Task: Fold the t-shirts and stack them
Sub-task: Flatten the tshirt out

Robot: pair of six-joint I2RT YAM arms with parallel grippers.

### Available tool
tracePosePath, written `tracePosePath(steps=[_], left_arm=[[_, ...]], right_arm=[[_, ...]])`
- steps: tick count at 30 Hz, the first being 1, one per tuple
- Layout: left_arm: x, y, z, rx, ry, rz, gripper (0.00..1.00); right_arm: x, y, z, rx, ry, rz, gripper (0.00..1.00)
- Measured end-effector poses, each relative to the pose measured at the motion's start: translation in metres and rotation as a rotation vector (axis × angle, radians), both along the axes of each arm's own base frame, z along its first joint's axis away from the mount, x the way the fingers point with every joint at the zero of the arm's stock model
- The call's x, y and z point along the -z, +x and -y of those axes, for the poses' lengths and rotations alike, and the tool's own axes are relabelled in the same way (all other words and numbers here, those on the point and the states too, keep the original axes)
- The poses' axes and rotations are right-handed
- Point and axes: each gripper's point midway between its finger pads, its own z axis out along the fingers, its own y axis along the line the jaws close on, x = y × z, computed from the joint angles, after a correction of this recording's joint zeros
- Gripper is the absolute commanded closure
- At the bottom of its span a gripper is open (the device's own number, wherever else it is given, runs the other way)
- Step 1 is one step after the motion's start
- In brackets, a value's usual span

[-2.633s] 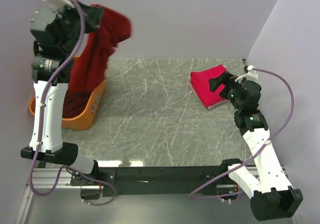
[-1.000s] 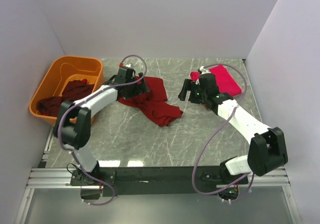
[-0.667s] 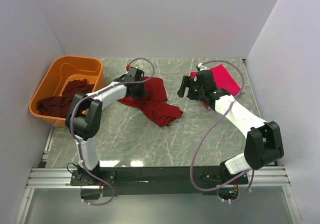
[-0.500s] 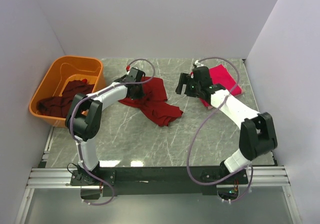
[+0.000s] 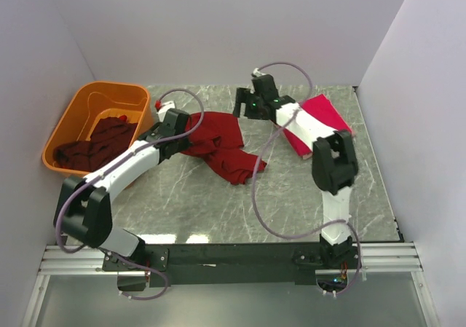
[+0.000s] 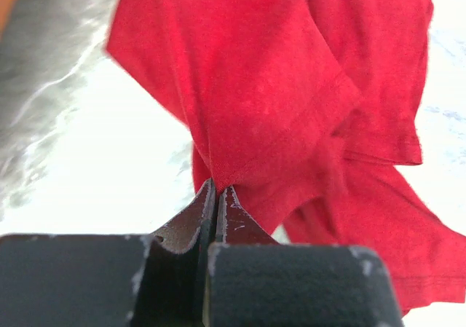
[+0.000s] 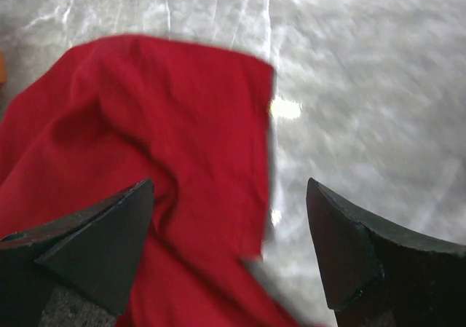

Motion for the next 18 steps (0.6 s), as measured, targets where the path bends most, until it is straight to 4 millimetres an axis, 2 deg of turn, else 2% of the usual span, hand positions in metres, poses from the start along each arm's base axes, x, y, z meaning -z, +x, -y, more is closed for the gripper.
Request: tracePosePath(steps=[3, 5, 8, 11, 14, 18], left_arm=[[-0.001, -0.011, -0.011, -0.038, 0.002, 0.006, 0.99], [0.003, -0.019, -0.017, -0.054, 0.006, -0.006, 0.99], [0.012, -0.031, -0.024, -0.075, 0.013, -0.027, 0.99], [0.020, -0.041, -0.029, -0.092, 0.013, -0.044, 0.99], [0.023, -0.048, -0.034, -0.105, 0.012, -0.046, 0.99], [0.016, -0.051, -0.038, -0.123, 0.002, -0.020, 0.99]], right_arm=[[0.020, 0.020, -0.019, -0.013, -0.023, -0.027, 0.10], [0.036, 0.026, -0.025, -0.015, -0.046, -0.058, 0.11], [0.065, 0.025, -0.031, -0.021, -0.092, -0.125, 0.12], [0.084, 0.018, -0.031, -0.021, -0.134, -0.177, 0.16], [0.092, 0.009, -0.029, -0.022, -0.164, -0.214, 0.21], [0.090, 0.004, -0.031, -0.022, -0.176, -0.225, 0.28]])
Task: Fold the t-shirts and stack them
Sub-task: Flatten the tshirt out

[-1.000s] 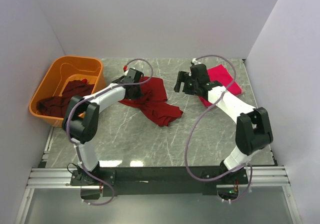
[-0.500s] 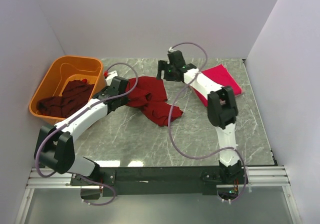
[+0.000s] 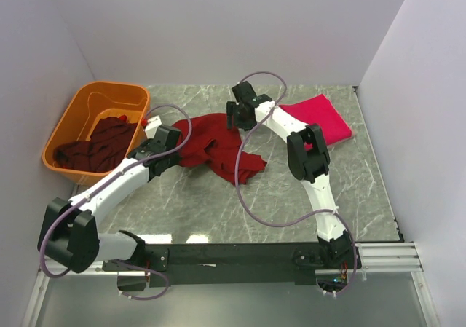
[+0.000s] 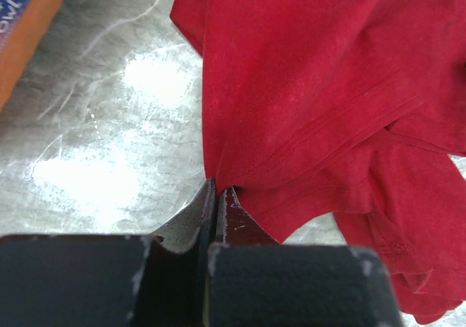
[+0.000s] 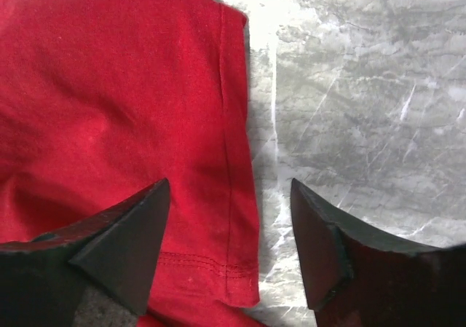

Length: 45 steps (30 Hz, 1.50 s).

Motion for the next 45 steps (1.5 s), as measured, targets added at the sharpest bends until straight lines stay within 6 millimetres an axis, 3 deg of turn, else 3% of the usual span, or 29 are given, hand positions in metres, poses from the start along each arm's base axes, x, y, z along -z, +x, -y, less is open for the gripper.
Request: tracePosePath(steps=[7, 10, 14, 15, 17, 18, 19, 25, 28, 31, 34, 38, 41, 45], left_arm=[[-0.005, -0.002, -0.005, -0.021, 0.000, 0.025, 0.99], [-0.002, -0.004, -0.006, -0.026, 0.004, 0.017, 0.99], [0.001, -0.005, -0.007, -0.030, 0.004, 0.014, 0.99], [0.001, -0.006, -0.007, -0.033, 0.003, 0.012, 0.99], [0.003, -0.007, -0.008, -0.037, 0.002, 0.009, 0.99], [0.003, -0.007, -0.008, -0.040, 0.003, 0.009, 0.99], [0.003, -0.007, -0.009, -0.043, 0.003, 0.010, 0.99], [0.000, -0.005, -0.014, -0.064, 0.018, 0.023, 0.99], [-0.009, -0.003, -0.017, -0.080, 0.028, 0.046, 0.99], [-0.033, 0.010, -0.017, -0.096, 0.022, 0.102, 0.99], [-0.071, 0.024, -0.015, -0.111, 0.001, 0.190, 0.99], [-0.133, 0.036, -0.016, -0.120, -0.026, 0.337, 0.99], [-0.191, 0.035, -0.018, -0.100, -0.066, 0.490, 0.99], [-0.266, 0.021, -0.016, -0.034, -0.140, 0.696, 0.99]], right_arm=[[0.005, 0.000, -0.005, -0.004, -0.008, -0.009, 0.32], [0.015, -0.002, -0.007, -0.007, -0.025, -0.023, 0.40], [0.017, -0.006, -0.010, -0.017, -0.038, -0.029, 0.64], [0.017, -0.007, -0.011, -0.018, -0.039, -0.031, 0.77], [0.018, -0.009, -0.012, -0.026, -0.046, -0.032, 0.86], [0.018, -0.010, -0.012, -0.030, -0.050, -0.031, 0.97], [0.018, -0.010, -0.012, -0.035, -0.055, -0.029, 1.00], [0.013, -0.008, -0.002, -0.018, -0.120, 0.013, 1.00], [-0.005, -0.009, 0.011, -0.003, -0.159, 0.063, 1.00], [-0.051, -0.014, 0.028, 0.020, -0.183, 0.169, 1.00], [-0.128, -0.021, 0.047, 0.056, -0.158, 0.343, 1.00], [-0.253, -0.043, 0.075, 0.127, -0.063, 0.626, 1.00], [-0.333, -0.070, 0.097, 0.170, 0.015, 0.807, 1.00], [-0.403, -0.108, 0.121, 0.190, 0.094, 0.965, 1.00]])
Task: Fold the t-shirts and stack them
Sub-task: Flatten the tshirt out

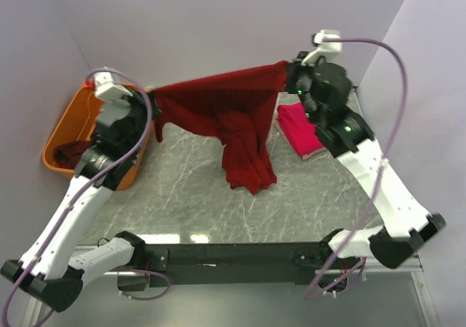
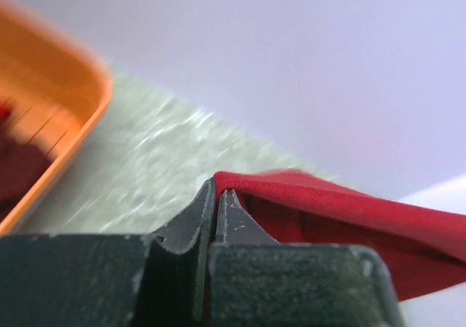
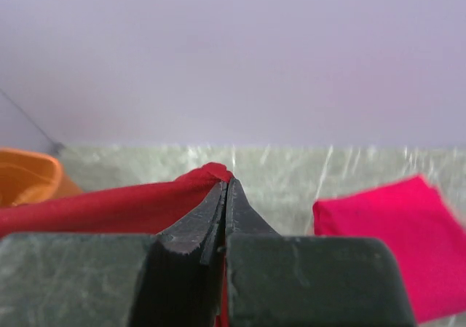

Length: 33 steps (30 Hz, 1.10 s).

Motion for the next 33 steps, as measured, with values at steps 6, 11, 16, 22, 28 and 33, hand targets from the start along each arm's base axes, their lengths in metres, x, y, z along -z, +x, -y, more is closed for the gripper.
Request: tracePosePath(steps=[6, 11, 16, 22, 28, 33], left_arm=[[-0.107, -0.033, 0.007, 0.137, -0.023, 0.264, 0.99], [-0.181, -0.077, 0.014, 0.280, 0.025, 0.460, 0.99], [-0.240, -0.107, 0.009, 0.314, 0.072, 0.608, 0.99], [-0.267, -0.081, 0.014, 0.269, 0.126, 0.633, 0.99], [-0.224, 0.030, 0.032, 0.191, 0.226, 0.457, 0.99], [-0.169, 0.152, 0.008, 0.155, 0.268, 0.287, 0.99]], right_arm=[[-0.065, -0.055, 0.020, -0.078, 0.054, 0.153, 1.00], [-0.129, -0.111, 0.031, -0.203, 0.097, 0.303, 1.00], [-0.194, -0.158, 0.050, -0.249, 0.131, 0.460, 1.00], [-0.208, -0.153, 0.064, -0.163, 0.106, 0.495, 1.00], [-0.171, -0.066, 0.056, -0.016, 0.002, 0.361, 1.00], [-0.126, 0.036, 0.047, 0.022, -0.080, 0.239, 1.00]])
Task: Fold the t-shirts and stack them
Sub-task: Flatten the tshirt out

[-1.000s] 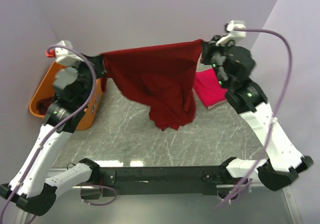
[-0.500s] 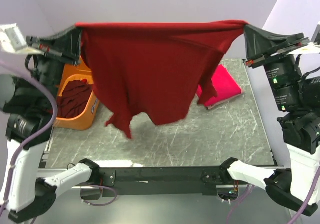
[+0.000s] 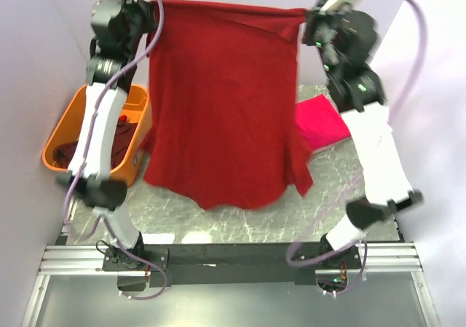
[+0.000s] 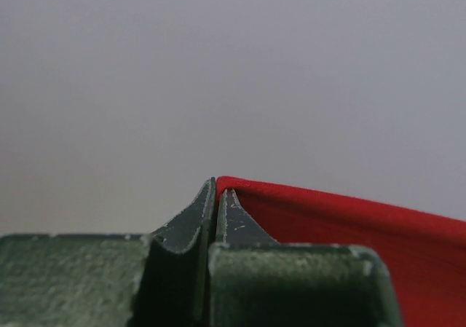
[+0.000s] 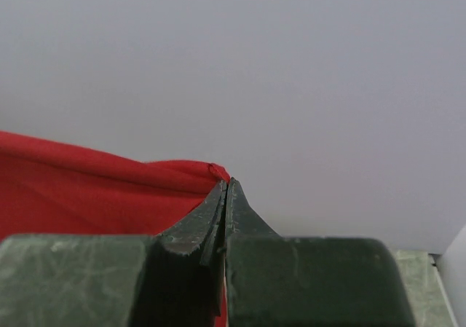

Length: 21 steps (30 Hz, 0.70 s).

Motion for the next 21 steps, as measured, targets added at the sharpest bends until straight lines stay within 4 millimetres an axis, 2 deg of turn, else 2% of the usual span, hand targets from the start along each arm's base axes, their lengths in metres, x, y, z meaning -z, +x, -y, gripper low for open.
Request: tracePosePath(steps=[2, 4, 7, 9, 12, 15, 17, 18, 20, 21], left_arm=[[0.013, 0.031, -0.010, -0.005, -0.004, -0.025, 0.99], [0.025, 0.046, -0.014, 0.002, -0.004, -0.044, 0.99], [0.025, 0.049, -0.015, 0.020, -0.005, -0.038, 0.99], [0.005, 0.041, -0.014, 0.033, -0.008, 0.013, 0.99], [-0.032, 0.010, -0.009, 0.076, -0.004, 0.106, 0.99], [-0.047, -0.039, -0.003, 0.146, 0.020, 0.168, 0.99], [-0.033, -0.080, 0.003, 0.207, 0.040, 0.176, 0.99], [-0.025, -0.097, 0.007, 0.231, 0.042, 0.190, 0.99], [0.015, -0.129, 0.019, 0.288, 0.035, 0.146, 0.99], [0.036, -0.144, 0.029, 0.324, 0.017, 0.129, 0.99]], right_arm=[[0.017, 0.027, -0.009, -0.019, -0.022, -0.038, 1.00], [0.026, 0.048, -0.021, -0.048, -0.038, -0.054, 1.00], [0.021, 0.055, -0.028, -0.076, -0.048, -0.038, 1.00], [0.009, 0.048, -0.026, -0.083, -0.050, -0.007, 1.00], [-0.016, 0.023, -0.019, -0.097, -0.043, 0.057, 1.00], [-0.023, -0.013, -0.011, -0.129, -0.060, 0.089, 1.00], [-0.012, -0.039, -0.006, -0.155, -0.073, 0.088, 1.00], [0.003, -0.052, -0.003, -0.163, -0.078, 0.066, 1.00], [0.036, -0.072, 0.004, -0.165, -0.070, 0.026, 1.00], [0.063, -0.080, 0.009, -0.157, -0.064, -0.031, 1.00]])
